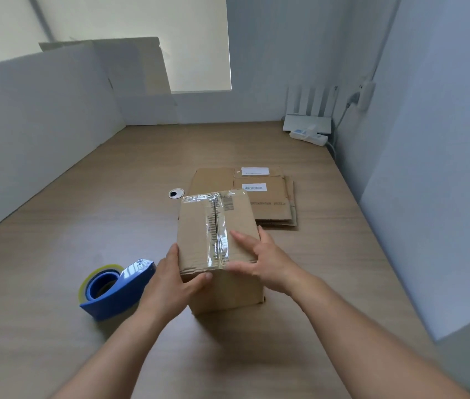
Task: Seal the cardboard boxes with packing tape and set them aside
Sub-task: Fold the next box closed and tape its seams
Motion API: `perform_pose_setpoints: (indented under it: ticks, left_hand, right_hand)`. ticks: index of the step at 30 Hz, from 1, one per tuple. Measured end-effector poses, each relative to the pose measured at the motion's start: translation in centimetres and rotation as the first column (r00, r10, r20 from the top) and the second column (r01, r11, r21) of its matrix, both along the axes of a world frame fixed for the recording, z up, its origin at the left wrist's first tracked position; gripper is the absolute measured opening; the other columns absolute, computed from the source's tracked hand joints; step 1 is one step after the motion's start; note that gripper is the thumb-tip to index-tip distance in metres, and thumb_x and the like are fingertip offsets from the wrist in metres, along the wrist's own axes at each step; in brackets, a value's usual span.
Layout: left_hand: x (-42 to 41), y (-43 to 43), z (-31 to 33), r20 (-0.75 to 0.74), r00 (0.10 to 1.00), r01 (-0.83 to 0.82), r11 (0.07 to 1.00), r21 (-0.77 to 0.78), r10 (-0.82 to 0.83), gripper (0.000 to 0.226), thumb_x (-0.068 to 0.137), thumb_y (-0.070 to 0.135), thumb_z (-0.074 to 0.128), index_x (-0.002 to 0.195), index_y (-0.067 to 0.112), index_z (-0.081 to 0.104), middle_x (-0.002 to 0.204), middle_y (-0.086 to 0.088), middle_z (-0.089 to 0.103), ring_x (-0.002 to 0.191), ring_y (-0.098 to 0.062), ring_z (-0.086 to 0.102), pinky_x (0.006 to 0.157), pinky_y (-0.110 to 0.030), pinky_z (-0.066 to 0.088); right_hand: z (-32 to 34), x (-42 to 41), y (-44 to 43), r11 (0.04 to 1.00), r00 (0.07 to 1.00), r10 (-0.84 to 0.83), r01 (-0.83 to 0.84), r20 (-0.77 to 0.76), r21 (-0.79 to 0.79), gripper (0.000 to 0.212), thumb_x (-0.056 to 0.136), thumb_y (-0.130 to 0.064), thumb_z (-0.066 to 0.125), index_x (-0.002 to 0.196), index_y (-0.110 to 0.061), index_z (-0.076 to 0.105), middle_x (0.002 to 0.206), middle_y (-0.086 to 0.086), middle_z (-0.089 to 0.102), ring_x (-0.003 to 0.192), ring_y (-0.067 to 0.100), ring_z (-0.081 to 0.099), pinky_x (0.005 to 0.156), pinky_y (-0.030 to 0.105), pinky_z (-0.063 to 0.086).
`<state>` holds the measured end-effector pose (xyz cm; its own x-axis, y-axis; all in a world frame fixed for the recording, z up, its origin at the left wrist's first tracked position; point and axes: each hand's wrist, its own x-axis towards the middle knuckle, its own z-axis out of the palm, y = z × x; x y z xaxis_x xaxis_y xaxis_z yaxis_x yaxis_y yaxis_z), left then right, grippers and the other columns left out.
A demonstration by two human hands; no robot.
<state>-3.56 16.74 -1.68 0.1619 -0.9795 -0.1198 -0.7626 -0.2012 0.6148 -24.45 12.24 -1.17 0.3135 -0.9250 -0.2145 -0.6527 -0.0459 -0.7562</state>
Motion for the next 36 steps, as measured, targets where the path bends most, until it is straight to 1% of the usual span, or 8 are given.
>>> perform_pose_setpoints:
  ticks: [2, 10, 15, 21, 25, 30, 32, 36]
  left_hand:
    - [0.0, -0.4, 0.1, -0.018, 1.000, 0.023, 1.000, -0.014, -0.024, 0.083, 0.078, 0.049, 0.071, 0.144, 0.026, 0.026, 0.134, 0.003, 0.050, 0.116, -0.018, 0.052, 0.092, -0.037, 0.048]
    - [3.3, -1.1, -0.2, -0.203, 0.975, 0.090, 0.996, -0.018, -0.092, 0.080, 0.086, 0.050, 0.060, 0.151, 0.023, 0.022, 0.148, 0.001, 0.038, 0.129, -0.015, 0.043, 0.102, -0.035, 0.041]
    - [8.7, -1.2, -2.9, 0.142, 0.980, -0.134, 0.990, -0.036, 0.138, 0.060, 0.094, 0.047, 0.049, 0.139, 0.010, 0.040, 0.137, -0.011, 0.049, 0.126, -0.027, 0.045, 0.100, -0.040, 0.039]
    - [12.5, -2.6, -6.0, 0.406, 0.911, -0.169, 0.964, 0.205, 0.073, 0.056, 0.089, 0.056, 0.051, 0.113, 0.006, 0.049, 0.110, -0.011, 0.061, 0.094, -0.029, 0.060, 0.075, -0.035, 0.049]
    - [13.8, -4.3, -6.9, 0.362, 0.930, -0.179, 0.931, 0.317, 0.056, 0.053, 0.082, 0.057, 0.060, 0.104, 0.009, 0.051, 0.089, -0.004, 0.065, 0.079, -0.024, 0.062, 0.066, -0.030, 0.048]
    - [14.8, -4.8, -6.6, 0.353, 0.935, -0.139, 0.952, 0.272, 0.036, 0.042, 0.079, 0.058, 0.065, 0.078, 0.017, 0.052, 0.075, 0.001, 0.061, 0.068, -0.017, 0.058, 0.056, -0.028, 0.041]
    - [15.3, -5.2, -5.8, 0.246, 0.969, -0.065, 0.965, 0.252, 0.001, 0.041, 0.078, 0.058, 0.065, 0.081, 0.018, 0.056, 0.085, 0.000, 0.064, 0.072, -0.017, 0.060, 0.064, -0.032, 0.049]
    - [15.0, -5.7, -1.5, -0.048, 0.998, 0.055, 0.992, 0.118, -0.049, 0.029, 0.078, 0.048, 0.072, 0.091, 0.024, 0.062, 0.089, 0.003, 0.063, 0.078, -0.017, 0.060, 0.068, -0.034, 0.049]
  right_hand:
    - [-0.6, 0.3, 0.3, 1.000, 0.996, 0.014, -0.014, -0.088, -0.006, 0.077, 0.073, -0.055, 0.073, 0.138, -0.057, 0.031, 0.160, 0.003, -0.008, 0.146, 0.024, 0.012, 0.119, 0.038, 0.019]
    - [-1.8, 1.3, 1.0, 0.982, 0.968, -0.096, 0.054, -0.233, -0.179, 0.067, 0.082, -0.051, 0.066, 0.138, -0.058, 0.029, 0.160, -0.002, 0.000, 0.143, 0.020, 0.022, 0.115, 0.034, 0.027]
    - [-1.8, 1.2, 0.9, 0.965, 0.934, -0.081, -0.014, -0.348, -0.261, 0.070, 0.086, -0.044, 0.064, 0.143, -0.052, 0.024, 0.158, 0.002, 0.007, 0.137, 0.022, 0.031, 0.108, 0.030, 0.033]
    - [-2.0, 1.5, 0.6, 0.960, 0.924, -0.093, -0.015, -0.371, -0.278, 0.076, 0.085, -0.037, 0.067, 0.144, -0.048, 0.021, 0.156, 0.003, 0.012, 0.133, 0.025, 0.036, 0.105, 0.031, 0.038]
    - [-1.8, 1.6, 0.6, 0.963, 0.919, -0.102, -0.005, -0.380, -0.271, 0.077, 0.084, -0.034, 0.068, 0.144, -0.048, 0.021, 0.157, 0.003, 0.012, 0.135, 0.025, 0.034, 0.106, 0.032, 0.037]
    - [-1.3, 1.6, 0.8, 0.974, 0.901, -0.100, 0.003, -0.422, -0.225, 0.076, 0.083, -0.044, 0.067, 0.138, -0.060, 0.016, 0.160, 0.002, 0.003, 0.141, 0.024, 0.027, 0.108, 0.036, 0.037]
    - [-0.9, 1.5, 0.9, 0.980, 0.901, -0.094, 0.009, -0.423, -0.197, 0.076, 0.077, -0.062, 0.062, 0.139, -0.059, 0.019, 0.160, 0.002, -0.006, 0.146, 0.023, 0.014, 0.115, 0.039, 0.027]
    - [0.4, 1.6, 1.1, 0.981, 0.908, -0.101, 0.022, -0.407, -0.194, 0.107, 0.045, -0.102, 0.018, 0.141, -0.055, 0.027, 0.160, -0.005, -0.012, 0.146, 0.016, 0.000, 0.120, 0.040, 0.009]
